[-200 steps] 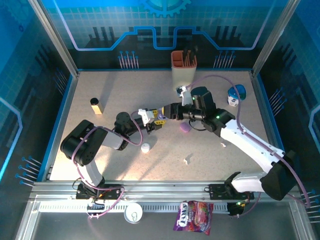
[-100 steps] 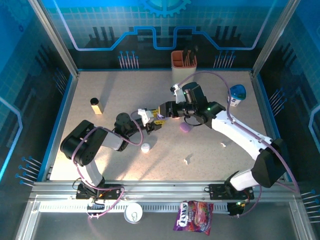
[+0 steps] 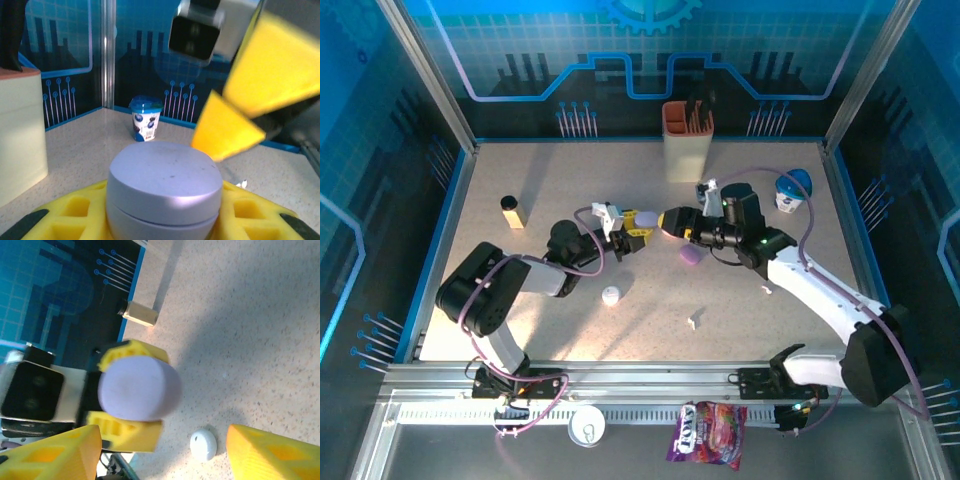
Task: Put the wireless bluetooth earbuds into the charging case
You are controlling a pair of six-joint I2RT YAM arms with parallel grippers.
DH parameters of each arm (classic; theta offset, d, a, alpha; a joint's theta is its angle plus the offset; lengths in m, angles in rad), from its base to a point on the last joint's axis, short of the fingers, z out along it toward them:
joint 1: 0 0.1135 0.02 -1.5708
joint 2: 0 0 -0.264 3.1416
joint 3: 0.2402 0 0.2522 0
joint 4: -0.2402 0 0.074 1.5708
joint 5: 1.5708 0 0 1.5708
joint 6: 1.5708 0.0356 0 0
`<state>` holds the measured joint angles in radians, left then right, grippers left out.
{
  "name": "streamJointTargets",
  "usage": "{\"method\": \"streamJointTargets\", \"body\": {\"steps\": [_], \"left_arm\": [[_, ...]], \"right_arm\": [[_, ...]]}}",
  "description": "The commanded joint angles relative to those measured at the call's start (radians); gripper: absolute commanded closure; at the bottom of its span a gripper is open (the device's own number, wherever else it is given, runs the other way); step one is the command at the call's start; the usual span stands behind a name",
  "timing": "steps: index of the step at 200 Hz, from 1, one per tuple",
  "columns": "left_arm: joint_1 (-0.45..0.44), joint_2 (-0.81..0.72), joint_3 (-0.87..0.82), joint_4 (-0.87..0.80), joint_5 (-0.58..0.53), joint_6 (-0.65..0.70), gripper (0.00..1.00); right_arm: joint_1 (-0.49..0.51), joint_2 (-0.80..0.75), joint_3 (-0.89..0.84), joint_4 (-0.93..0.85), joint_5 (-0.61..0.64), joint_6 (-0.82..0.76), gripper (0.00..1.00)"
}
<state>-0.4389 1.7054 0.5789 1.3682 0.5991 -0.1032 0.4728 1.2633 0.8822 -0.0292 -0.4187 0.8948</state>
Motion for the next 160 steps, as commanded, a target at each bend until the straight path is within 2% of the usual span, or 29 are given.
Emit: {"method": "streamJointTargets", "body": {"steps": [1, 42, 113, 160], "left_arm": [[-0.011, -0.030, 0.038, 0.034, 0.025, -0.117, 0.75], [-0.018, -0.027, 0.052, 0.034, 0.041, -0.138, 0.75], [-0.024, -0.035, 0.051, 0.034, 0.071, -0.128, 0.75], [-0.026, -0.035, 0.056, 0.034, 0.088, -0.132, 0.75]], "right_arm": [[-0.019, 0.012, -0.054, 0.199, -0.120, 0.169, 0.34], [-0.022, 0.071, -0.108, 0.443, -0.192, 0.323, 0.38], [-0.022, 0.133, -0.136, 0.632, -0.205, 0.445, 0.40], [-0.022, 0.162, -0.148, 0.705, -0.195, 0.494, 0.57]]}}
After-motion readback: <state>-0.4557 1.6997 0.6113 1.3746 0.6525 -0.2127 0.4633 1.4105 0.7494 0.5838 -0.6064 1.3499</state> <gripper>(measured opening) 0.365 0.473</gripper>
